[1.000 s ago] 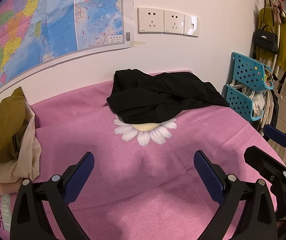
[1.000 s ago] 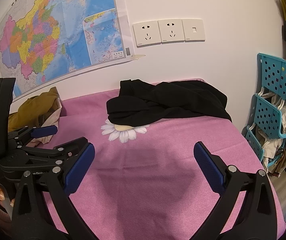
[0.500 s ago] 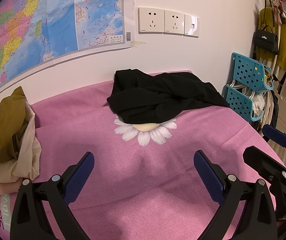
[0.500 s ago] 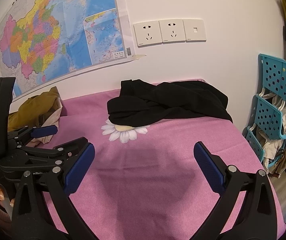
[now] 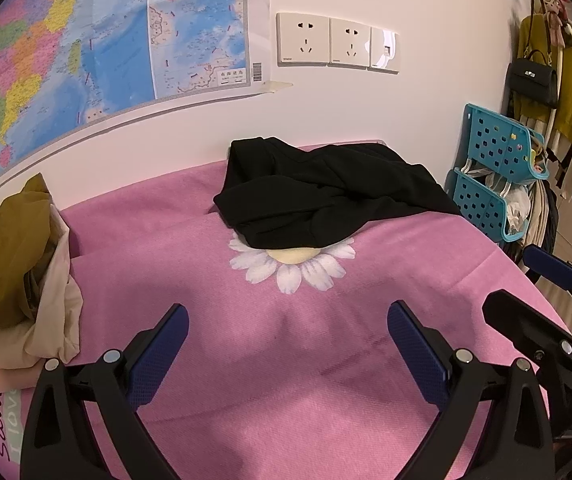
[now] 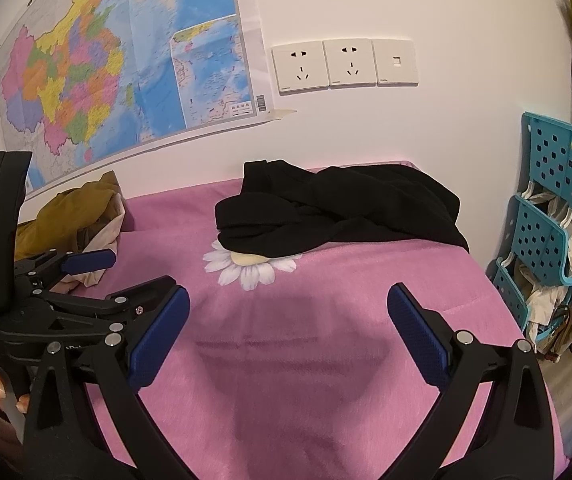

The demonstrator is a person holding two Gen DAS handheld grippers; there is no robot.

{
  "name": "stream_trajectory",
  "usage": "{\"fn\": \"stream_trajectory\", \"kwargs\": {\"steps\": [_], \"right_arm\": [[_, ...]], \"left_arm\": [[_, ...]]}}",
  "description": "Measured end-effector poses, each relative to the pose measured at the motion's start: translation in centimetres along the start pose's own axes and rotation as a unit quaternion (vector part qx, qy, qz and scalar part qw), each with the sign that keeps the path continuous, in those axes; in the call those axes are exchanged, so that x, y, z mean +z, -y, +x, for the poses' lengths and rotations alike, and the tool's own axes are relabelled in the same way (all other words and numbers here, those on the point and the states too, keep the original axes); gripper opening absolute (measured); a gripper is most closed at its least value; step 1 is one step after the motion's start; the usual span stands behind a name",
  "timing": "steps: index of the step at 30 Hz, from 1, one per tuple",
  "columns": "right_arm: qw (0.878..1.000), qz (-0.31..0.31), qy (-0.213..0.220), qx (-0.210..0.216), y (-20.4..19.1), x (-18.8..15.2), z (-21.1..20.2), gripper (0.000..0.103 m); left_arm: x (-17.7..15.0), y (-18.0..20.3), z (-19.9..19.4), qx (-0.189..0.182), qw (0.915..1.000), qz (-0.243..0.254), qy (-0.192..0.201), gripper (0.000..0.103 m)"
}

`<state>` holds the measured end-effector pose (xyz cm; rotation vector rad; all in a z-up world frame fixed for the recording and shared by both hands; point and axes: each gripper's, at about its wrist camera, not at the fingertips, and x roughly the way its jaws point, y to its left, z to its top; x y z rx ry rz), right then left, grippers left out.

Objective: Fold large clothes
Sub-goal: 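Grasp the black coat with the right gripper while the left tool approaches it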

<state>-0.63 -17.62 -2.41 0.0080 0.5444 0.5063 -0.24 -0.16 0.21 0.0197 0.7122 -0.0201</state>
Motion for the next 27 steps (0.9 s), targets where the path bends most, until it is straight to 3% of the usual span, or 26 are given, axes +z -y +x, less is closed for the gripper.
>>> {"fn": "stream_trajectory", "kwargs": {"steps": [13, 27], "right_arm": [[0.998, -0.061, -0.014, 0.003, 1.2, 4.2, 4.3, 0.097], [0.981, -0.162, -0.108, -0.016, 3.6, 10.8, 22.2, 0.097]], "left_arm": [[2.9, -2.2, 4.6, 0.018, 0.9990, -0.018, -0.038, 0.096], [5.5, -5.5, 13.5, 0.040, 0.9946, -0.044, -0.085, 0.096]]}}
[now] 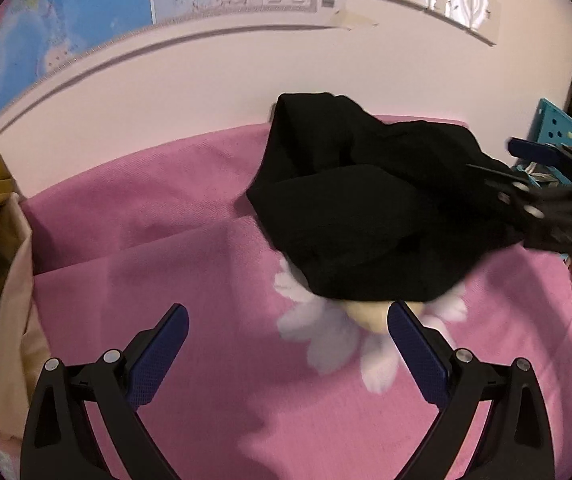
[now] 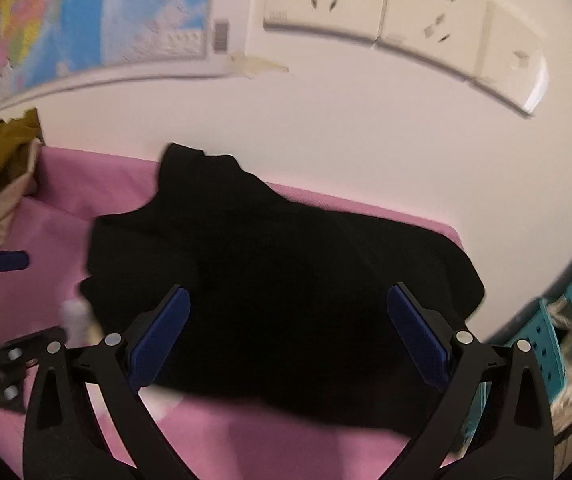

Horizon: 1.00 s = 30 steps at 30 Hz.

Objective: Fold large clothes
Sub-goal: 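Grasp the black coat with the right gripper while the left tool approaches it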

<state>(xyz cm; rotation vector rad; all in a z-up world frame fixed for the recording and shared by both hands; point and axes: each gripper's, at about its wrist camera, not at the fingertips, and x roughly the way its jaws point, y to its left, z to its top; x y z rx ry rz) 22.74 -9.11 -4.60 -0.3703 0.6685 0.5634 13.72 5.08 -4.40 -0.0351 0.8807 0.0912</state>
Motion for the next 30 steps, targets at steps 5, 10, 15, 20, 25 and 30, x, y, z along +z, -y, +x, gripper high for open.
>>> {"fn": "stream_trajectory", "kwargs": {"steps": [5, 10, 15, 20, 25, 30], "right_arm": [[0.999, -0.010, -0.041, 0.026, 0.8, 1.3, 4.9, 0.096], [0.996, -0.028, -0.027, 0.075, 1.7, 1.1, 2.8, 0.013], [0.992, -0.038, 0.038, 0.113, 3.7, -0.3, -4.5, 0.008], [0.991, -0.051, 0.019, 0.120, 4.2, -1.0, -5.0, 0.080], [0.989, -0.036, -0.007, 0.140, 3.7, 0.6, -0.4, 0.086], [0.981, -0.012, -0.045, 0.189, 2.3, 2.1, 4.6, 0.040]], "left_arm": [[0.7, -0.5, 1.7, -0.005, 0.9999, -0.010, -0.010, 0.096], [1.0, -0.7, 2.9, -0.008, 0.9997, -0.014, -0.019, 0.096], [1.2, -1.4, 3.3, -0.011, 0.9996, -0.018, -0.021, 0.096], [1.5, -2.1, 3.5, -0.002, 0.9997, -0.016, -0.018, 0.096], [1.7, -2.7, 3.8, 0.001, 0.9995, -0.022, -0.021, 0.096], [1.9, -3.1, 4.4, -0.004, 0.9993, -0.023, -0.028, 0.096]]}}
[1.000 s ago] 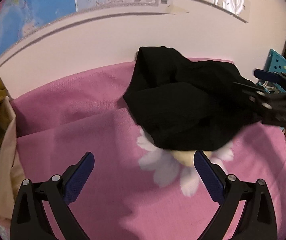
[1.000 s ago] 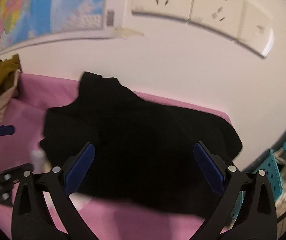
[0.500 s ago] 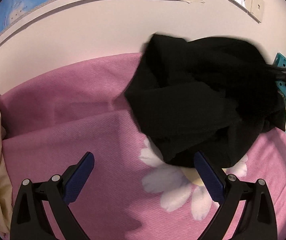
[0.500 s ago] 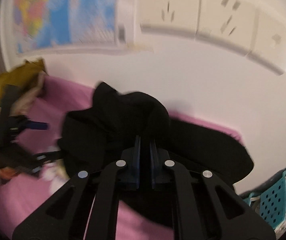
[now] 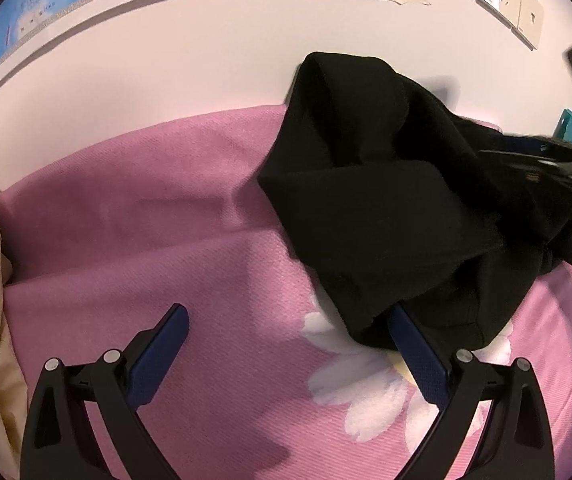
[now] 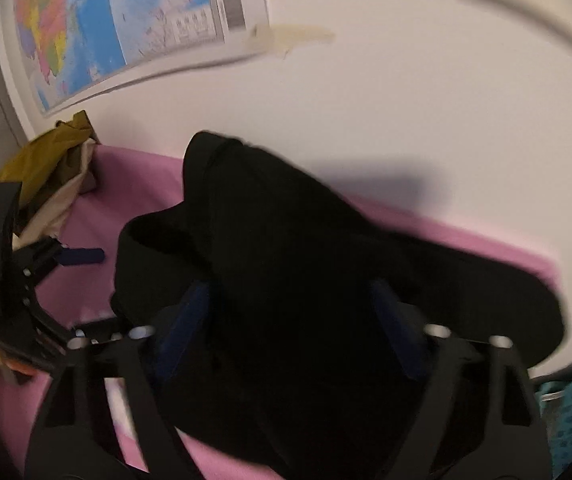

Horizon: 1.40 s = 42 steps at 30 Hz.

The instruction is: Fold large clothes

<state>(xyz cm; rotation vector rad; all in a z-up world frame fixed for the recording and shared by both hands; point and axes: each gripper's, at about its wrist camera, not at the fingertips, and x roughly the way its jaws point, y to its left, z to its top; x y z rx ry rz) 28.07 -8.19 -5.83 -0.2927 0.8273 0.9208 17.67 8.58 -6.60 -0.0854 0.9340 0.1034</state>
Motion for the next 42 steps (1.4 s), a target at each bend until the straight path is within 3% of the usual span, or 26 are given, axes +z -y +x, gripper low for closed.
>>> {"fn": "stream_trajectory", "kwargs": {"steps": [2, 8, 13, 16, 18, 20, 21, 23, 27, 28, 29, 30, 32, 34, 38, 40, 41, 42], "right_arm": [[1.000, 0.011, -0.001, 0.017, 0.1, 0.4, -0.1, 0.005], [0.996, -0.017, 0.088, 0.018, -1.4, 1.1, -7.6, 0.004], [0.998, -0.046, 0.045, 0.022, -1.9, -0.6, -7.0, 0.024], [0.999, -0.037, 0.025, 0.011, -1.0, -1.3, -5.4, 0.049], [0.999, -0.028, 0.030, -0.027, 0.1, -1.8, -5.1, 0.071], [0.999, -0.006, 0.045, -0.022, 1.0, -1.8, -5.1, 0.074], [0.998, 0.010, 0.054, -0.026, 1.7, -1.9, -5.2, 0.084], [0.997, 0.028, 0.064, -0.039, 3.0, -1.9, -5.1, 0.088], [0.996, 0.074, 0.026, -0.031, 4.8, -1.4, -2.0, 0.091], [0.997, 0.075, 0.022, -0.026, 4.7, -1.3, -1.6, 0.090], [0.997, 0.072, 0.014, -0.010, 4.5, -1.1, -0.9, 0.070], [0.998, 0.060, 0.015, -0.002, 3.9, -0.9, -0.6, 0.039], [0.999, 0.029, 0.020, 0.015, 2.4, -0.6, -0.9, 0.015], [0.999, 0.000, 0.021, 0.029, 1.3, -0.9, -1.7, 0.016], [1.000, -0.018, -0.006, 0.023, 0.8, -1.5, -1.2, 0.059], [0.999, -0.018, -0.010, 0.028, 0.7, -1.4, -0.3, 0.059], [0.999, -0.017, -0.008, 0.029, 0.5, -1.3, -0.1, 0.048], [0.999, -0.022, -0.011, 0.026, 0.2, -1.3, 0.2, 0.024]], "left_arm": [[0.4, -0.2, 0.4, -0.002, 1.0000, 0.001, 0.000, 0.096], [0.5, -1.1, 0.6, -0.013, 0.9999, 0.006, 0.001, 0.096], [0.8, -1.4, 0.9, -0.009, 0.9999, 0.009, 0.000, 0.096], [1.0, -1.7, 1.0, -0.008, 0.9999, 0.009, 0.000, 0.096], [1.2, -1.9, 1.1, -0.008, 0.9999, 0.009, 0.001, 0.096], [1.4, -2.2, 1.2, -0.008, 0.9999, 0.009, 0.001, 0.096], [1.5, -2.3, 1.3, -0.009, 0.9999, 0.009, 0.001, 0.096], [0.7, -1.9, 0.9, -0.008, 0.9999, 0.009, 0.002, 0.096], [-0.4, -0.8, 0.1, -0.007, 0.9999, 0.010, 0.004, 0.096], [-0.4, -0.9, 0.1, -0.008, 0.9999, 0.010, 0.004, 0.096], [-0.4, -0.6, 0.2, -0.008, 0.9999, 0.011, 0.004, 0.096], [-0.3, -0.5, 0.1, -0.009, 0.9999, 0.011, 0.003, 0.096], [-0.7, -0.5, 0.1, -0.009, 0.9999, 0.011, 0.004, 0.096], [-0.7, -0.6, 0.1, -0.009, 0.9999, 0.011, 0.004, 0.096], [-0.7, -0.2, 0.1, -0.007, 0.9999, 0.011, 0.004, 0.096], [-0.7, -0.3, 0.2, -0.006, 0.9999, 0.012, 0.004, 0.096], [-1.2, 0.1, 0.3, -0.006, 0.9999, 0.012, 0.004, 0.096], [-1.3, 0.2, 0.3, -0.006, 0.9999, 0.012, 0.005, 0.096]]}}
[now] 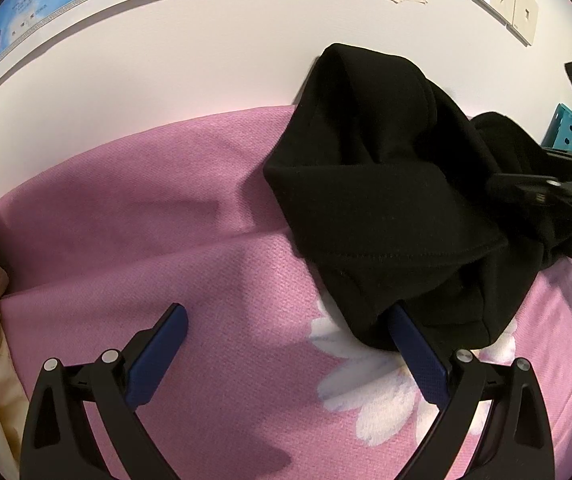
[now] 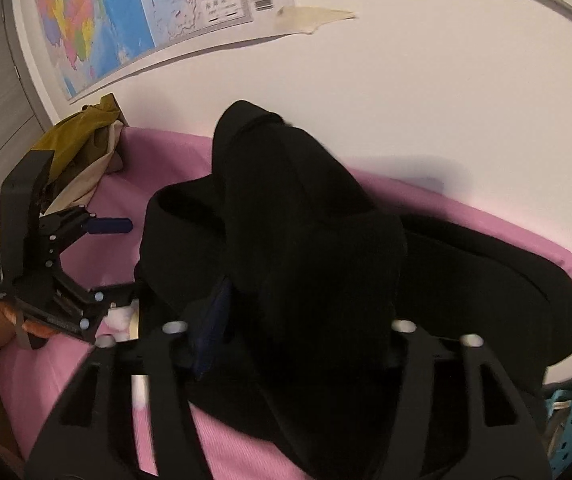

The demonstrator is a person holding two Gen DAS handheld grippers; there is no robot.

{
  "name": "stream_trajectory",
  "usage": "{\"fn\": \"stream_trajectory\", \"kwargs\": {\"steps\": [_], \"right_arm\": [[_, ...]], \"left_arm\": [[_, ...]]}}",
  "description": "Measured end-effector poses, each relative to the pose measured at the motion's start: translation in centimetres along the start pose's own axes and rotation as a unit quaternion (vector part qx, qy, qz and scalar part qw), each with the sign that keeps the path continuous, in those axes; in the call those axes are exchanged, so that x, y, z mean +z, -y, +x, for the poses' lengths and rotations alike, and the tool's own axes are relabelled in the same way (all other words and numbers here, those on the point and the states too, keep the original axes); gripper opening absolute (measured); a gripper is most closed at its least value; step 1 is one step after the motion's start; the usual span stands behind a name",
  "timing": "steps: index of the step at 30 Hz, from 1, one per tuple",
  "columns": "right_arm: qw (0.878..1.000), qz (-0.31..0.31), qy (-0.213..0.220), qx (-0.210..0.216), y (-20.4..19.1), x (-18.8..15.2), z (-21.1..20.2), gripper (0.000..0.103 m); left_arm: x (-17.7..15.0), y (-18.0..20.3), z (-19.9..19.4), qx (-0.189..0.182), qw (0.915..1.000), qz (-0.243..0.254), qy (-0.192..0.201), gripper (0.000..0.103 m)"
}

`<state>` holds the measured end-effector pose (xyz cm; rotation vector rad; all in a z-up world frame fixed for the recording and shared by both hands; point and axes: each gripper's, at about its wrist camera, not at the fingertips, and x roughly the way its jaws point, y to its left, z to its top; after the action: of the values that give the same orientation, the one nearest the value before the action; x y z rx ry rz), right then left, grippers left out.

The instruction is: Fold large clothes

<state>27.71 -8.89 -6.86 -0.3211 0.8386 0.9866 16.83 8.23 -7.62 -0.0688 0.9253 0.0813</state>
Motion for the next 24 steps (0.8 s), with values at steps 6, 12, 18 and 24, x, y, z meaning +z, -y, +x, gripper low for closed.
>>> {"fn": "stream_trajectory", "kwargs": {"steps": [6, 12, 18, 24], "right_arm": [[0.989, 0.014, 0.125, -0.074, -0.2, 0.9, -9.3, 0.008], [0.960, 0.077, 0.224, -0.148, 2.9, 0.4, -19.8, 0.007], [0.946, 0.111, 0.259, -0.158, 4.3, -0.3, -23.7, 0.007], [0.929, 0.115, 0.290, -0.200, 3.9, -0.5, -28.3, 0.007]], "left_arm": [[0.2, 0.2, 0.1, -0.012, 0.9999, 0.011, 0.000, 0.096], [1.4, 2.5, -0.5, -0.106, 0.9923, 0.062, 0.017, 0.096], [1.9, 9.4, -0.1, -0.151, 0.9748, 0.162, 0.029, 0.068], [6.6, 11.9, 0.8, -0.134, 0.9813, 0.135, 0.031, 0.005]]}}
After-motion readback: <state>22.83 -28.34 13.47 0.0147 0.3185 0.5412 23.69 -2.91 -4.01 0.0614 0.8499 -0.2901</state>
